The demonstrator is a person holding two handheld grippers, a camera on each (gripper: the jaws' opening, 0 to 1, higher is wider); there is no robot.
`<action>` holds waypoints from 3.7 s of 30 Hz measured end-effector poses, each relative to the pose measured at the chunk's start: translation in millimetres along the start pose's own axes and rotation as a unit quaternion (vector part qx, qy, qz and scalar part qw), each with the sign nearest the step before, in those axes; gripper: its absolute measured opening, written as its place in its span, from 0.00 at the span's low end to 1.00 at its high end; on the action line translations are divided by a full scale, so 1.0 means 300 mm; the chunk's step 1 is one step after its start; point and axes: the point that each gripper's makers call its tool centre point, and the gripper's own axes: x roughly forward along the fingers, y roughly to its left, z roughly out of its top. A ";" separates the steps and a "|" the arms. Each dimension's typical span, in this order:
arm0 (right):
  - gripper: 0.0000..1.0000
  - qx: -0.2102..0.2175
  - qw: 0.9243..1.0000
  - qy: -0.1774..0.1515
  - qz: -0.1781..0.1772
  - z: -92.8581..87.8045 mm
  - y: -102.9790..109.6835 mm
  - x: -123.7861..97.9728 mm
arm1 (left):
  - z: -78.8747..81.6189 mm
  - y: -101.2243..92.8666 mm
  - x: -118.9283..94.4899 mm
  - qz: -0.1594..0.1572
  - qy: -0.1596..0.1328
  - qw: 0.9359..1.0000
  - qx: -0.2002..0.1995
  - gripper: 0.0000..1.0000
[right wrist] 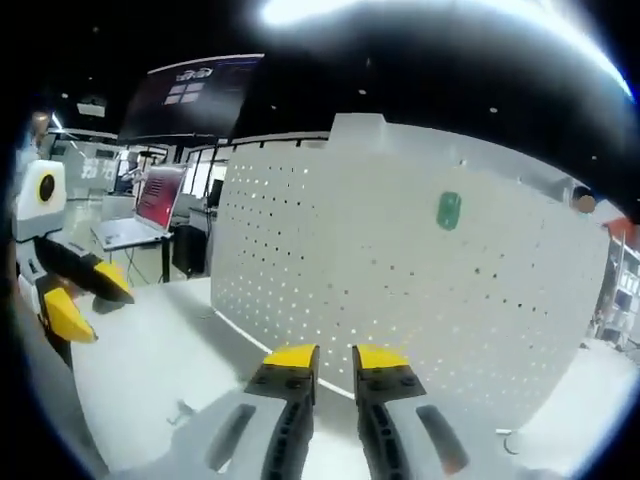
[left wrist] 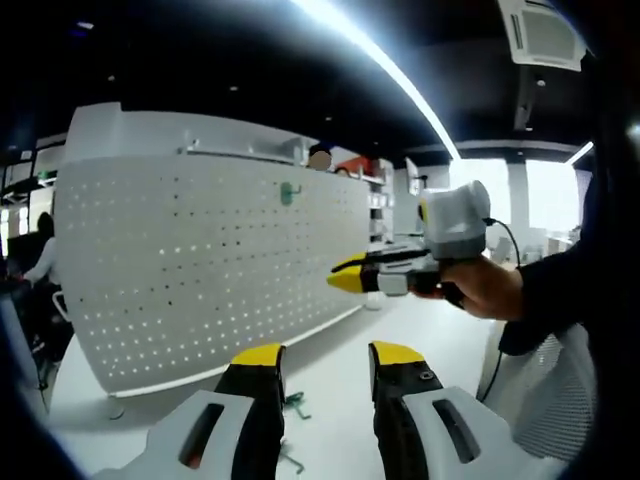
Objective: Insert the hook assembly into the mounting plate slot until the hook locks in place.
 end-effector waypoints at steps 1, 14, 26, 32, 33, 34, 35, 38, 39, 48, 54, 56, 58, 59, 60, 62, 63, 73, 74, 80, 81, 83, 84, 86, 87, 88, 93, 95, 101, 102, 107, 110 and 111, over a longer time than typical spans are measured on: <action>0.12 -0.003 1.000 0.001 0.002 -0.004 0.006 0.003 | 0.000 -0.001 0.003 0.000 0.000 1.000 -0.001 0.34; 0.12 -0.013 0.999 -0.002 0.041 -0.006 0.058 0.008 | 0.010 0.007 -0.009 0.020 0.000 1.000 -0.012 0.34; 0.13 -0.024 0.995 0.008 0.097 -0.035 0.152 0.016 | 0.039 0.035 -0.087 0.074 -0.009 0.997 0.000 0.34; 0.13 -0.036 0.990 0.016 0.137 -0.065 0.217 0.015 | 0.013 0.035 -0.118 0.098 -0.006 0.995 -0.012 0.34; 0.13 -0.042 0.988 0.022 0.149 -0.078 0.234 0.013 | 0.011 0.032 -0.116 0.101 -0.006 0.995 -0.016 0.34; 0.13 -0.045 0.987 0.025 0.155 -0.085 0.242 0.012 | 0.011 0.030 -0.113 0.102 -0.005 0.995 -0.018 0.34; 0.13 -0.046 0.986 0.023 0.160 -0.088 0.250 0.010 | 0.013 0.028 -0.109 0.105 -0.006 0.994 -0.018 0.34; 0.13 -0.040 0.983 0.033 0.176 -0.113 0.271 0.004 | 0.004 0.014 -0.099 0.112 0.002 0.994 -0.019 0.34; 0.13 -0.036 0.982 0.032 0.183 -0.114 0.280 0.002 | 0.002 0.009 -0.099 0.112 0.004 0.994 -0.018 0.34; 0.14 -0.022 0.975 0.037 0.217 -0.135 0.344 0.000 | -0.029 0.007 -0.135 0.143 0.023 0.989 -0.021 0.33; 0.15 -0.037 0.968 0.028 0.245 -0.092 0.385 -0.001 | 0.004 0.024 -0.138 0.150 -0.003 0.989 -0.012 0.34; 0.16 -0.041 0.967 0.023 0.252 -0.078 0.395 -0.002 | 0.021 0.025 -0.143 0.152 -0.011 0.988 -0.004 0.34; 0.16 -0.051 0.967 0.028 0.249 -0.098 0.399 0.004 | 0.027 0.021 -0.151 0.153 -0.017 0.988 -0.007 0.34; 0.16 -0.051 0.965 0.042 0.252 -0.120 0.405 0.003 | 0.026 0.021 -0.152 0.153 -0.017 0.988 -0.008 0.33; 0.16 -0.054 0.963 0.051 0.259 -0.137 0.419 0.004 | 0.025 0.021 -0.153 0.154 -0.016 0.988 -0.008 0.33; 0.16 -0.070 0.958 0.049 0.272 -0.144 0.449 0.006 | 0.030 0.023 -0.155 0.157 -0.019 0.987 -0.005 0.33; 0.16 -0.074 0.957 0.050 0.276 -0.146 0.458 0.010 | 0.031 0.023 -0.155 0.157 -0.020 0.987 -0.006 0.33; 0.16 -0.104 0.945 0.071 0.303 -0.203 0.515 0.063 | 0.032 0.005 -0.145 0.136 -0.023 0.990 -0.009 0.34; 0.16 -0.106 0.944 0.073 0.305 -0.208 0.515 0.067 | 0.034 0.004 -0.143 0.134 -0.024 0.991 -0.010 0.34; 0.16 -0.107 0.937 0.090 0.320 -0.253 0.531 0.104 | 0.040 -0.003 -0.141 0.123 -0.030 0.992 -0.009 0.34; 0.16 -0.111 0.935 0.093 0.323 -0.262 0.537 0.111 | 0.040 -0.001 -0.143 0.123 -0.030 0.992 -0.010 0.34; 0.16 -0.115 0.934 0.094 0.326 -0.268 0.546 0.118 | 0.040 0.008 -0.150 0.124 -0.033 0.992 -0.018 0.34; 0.16 -0.118 0.931 0.098 0.332 -0.276 0.557 0.123 | 0.041 0.010 -0.152 0.123 -0.035 0.992 -0.020 0.34; 0.16 -0.125 0.927 0.105 0.338 -0.291 0.573 0.132 | 0.038 0.013 -0.153 0.123 -0.035 0.992 -0.024 0.33; 0.16 -0.129 0.925 0.108 0.340 -0.297 0.579 0.135 | 0.037 0.012 -0.153 0.122 -0.034 0.992 -0.026 0.34; 0.16 -0.134 0.923 0.112 0.344 -0.307 0.589 0.138 | 0.037 0.011 -0.153 0.121 -0.035 0.992 -0.026 0.33; 0.13 -0.143 0.916 0.118 0.357 -0.325 0.621 0.145 | 0.029 0.004 -0.150 0.113 -0.030 0.993 -0.026 0.33; 0.12 -0.151 0.912 0.122 0.361 -0.336 0.629 0.146 | 0.028 0.005 -0.150 0.111 -0.030 0.993 -0.027 0.33; 0.09 -0.170 0.906 0.130 0.365 -0.360 0.633 0.157 | 0.024 -0.003 -0.142 0.101 -0.028 0.994 -0.030 0.34; 0.08 -0.171 0.906 0.132 0.365 -0.363 0.633 0.159 | 0.024 -0.003 -0.141 0.099 -0.028 0.994 -0.030 0.34; 0.07 -0.177 0.901 0.140 0.371 -0.378 0.646 0.172 | 0.019 0.004 -0.143 0.097 -0.027 0.994 -0.032 0.34; 0.06 -0.182 0.897 0.143 0.376 -0.384 0.660 0.183 | 0.015 0.012 -0.148 0.098 -0.026 0.994 -0.035 0.34; 0.05 -0.182 0.896 0.144 0.378 -0.385 0.665 0.184 | 0.014 0.015 -0.149 0.098 -0.027 0.994 -0.038 0.34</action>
